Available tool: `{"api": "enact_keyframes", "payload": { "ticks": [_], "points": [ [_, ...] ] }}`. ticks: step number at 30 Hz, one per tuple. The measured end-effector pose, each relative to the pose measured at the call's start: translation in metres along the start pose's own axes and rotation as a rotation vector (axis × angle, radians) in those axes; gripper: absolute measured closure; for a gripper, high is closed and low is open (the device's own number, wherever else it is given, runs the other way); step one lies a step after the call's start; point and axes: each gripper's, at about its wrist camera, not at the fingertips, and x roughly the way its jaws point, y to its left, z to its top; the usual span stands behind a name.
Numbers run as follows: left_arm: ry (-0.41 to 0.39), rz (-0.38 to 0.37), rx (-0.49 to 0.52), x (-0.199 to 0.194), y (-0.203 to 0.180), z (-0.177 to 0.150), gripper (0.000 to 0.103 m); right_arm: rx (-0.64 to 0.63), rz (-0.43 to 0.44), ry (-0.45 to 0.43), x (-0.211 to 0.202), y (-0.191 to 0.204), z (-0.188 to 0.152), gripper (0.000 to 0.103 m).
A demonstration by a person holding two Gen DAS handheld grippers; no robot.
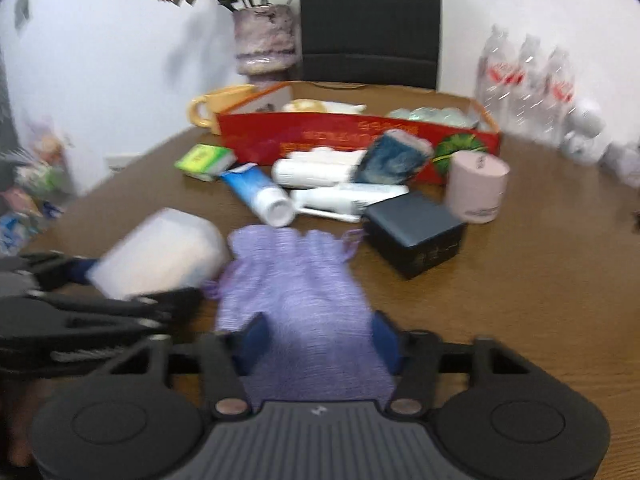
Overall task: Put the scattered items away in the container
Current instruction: 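Grasp the frosted plastic box with the left tool while the right tool grasps the lavender pouch, then carry the frosted box and lavender pouch with both tools over the cardboard box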
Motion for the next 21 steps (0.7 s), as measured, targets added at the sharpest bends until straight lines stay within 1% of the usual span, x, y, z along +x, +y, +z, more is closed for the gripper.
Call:
{"api": "enact_keyframes", "payload": {
  "ticks": [1, 2, 4, 5, 6, 8, 9, 10, 11, 13, 15, 16, 17, 18, 19, 20, 21],
  "points": [
    [0.0, 0.004, 0.0, -0.001, 0.0, 0.0, 0.037, 0.019, -0.016, -0.001, -0.003, -0.007, 0.0, 0.09],
    [0.0, 0.007, 0.0, -0.001, 0.0, -0.001, 0.037, 0.04, -0.03, -0.001, -0.005, -0.014, -0.001, 0.094],
    [0.001, 0.011, 0.004, -0.003, -0.001, -0.001, 0.035, 0.049, -0.064, -0.006, -0.009, -0.021, -0.002, 0.093],
    [0.001, 0.01, 0.009, -0.004, -0.002, -0.002, 0.031, 0.052, -0.082, -0.009, -0.01, -0.024, -0.002, 0.091],
    [0.002, 0.009, 0.014, -0.004, -0.003, -0.003, 0.025, 0.048, -0.08, -0.01, -0.009, -0.022, -0.002, 0.087],
    [-0.008, 0.012, 0.008, -0.007, -0.002, -0.002, 0.023, 0.039, -0.072, -0.013, -0.007, -0.018, -0.002, 0.065],
    [-0.013, 0.012, -0.001, -0.007, -0.001, -0.002, 0.023, 0.035, -0.067, -0.015, -0.006, -0.016, -0.002, 0.039],
    [-0.015, 0.009, -0.015, -0.009, 0.001, -0.002, 0.024, 0.03, -0.063, -0.016, -0.005, -0.013, -0.002, 0.026],
    [-0.017, 0.002, -0.028, -0.01, 0.003, -0.001, 0.024, 0.026, -0.059, -0.018, -0.003, -0.011, -0.002, 0.024],
    [-0.012, -0.011, -0.043, -0.01, 0.007, -0.001, 0.025, 0.017, -0.05, -0.02, -0.001, -0.006, -0.001, 0.024],
    [-0.002, -0.014, -0.033, -0.008, 0.007, -0.001, 0.036, 0.008, -0.042, -0.023, 0.002, -0.002, -0.001, 0.029],
    [0.001, -0.014, -0.025, -0.007, 0.007, -0.002, 0.037, 0.003, -0.038, -0.025, 0.003, 0.0, -0.001, 0.039],
    [-0.002, -0.006, -0.015, -0.007, 0.005, -0.002, 0.037, -0.001, -0.033, -0.026, 0.004, 0.003, -0.001, 0.045],
    [-0.007, -0.004, -0.009, -0.007, 0.003, -0.003, 0.037, -0.006, -0.029, -0.028, 0.005, 0.005, -0.001, 0.057],
    [-0.009, -0.004, -0.006, -0.007, 0.002, -0.003, 0.037, -0.007, -0.031, -0.03, 0.005, 0.005, -0.001, 0.064],
    [-0.012, -0.012, -0.007, -0.008, 0.002, -0.003, 0.037, -0.016, -0.029, -0.037, 0.004, 0.005, -0.002, 0.067],
    [-0.014, -0.02, -0.009, -0.009, 0.001, -0.004, 0.037, -0.026, -0.027, -0.043, 0.003, 0.005, -0.002, 0.073]
  ]
}}
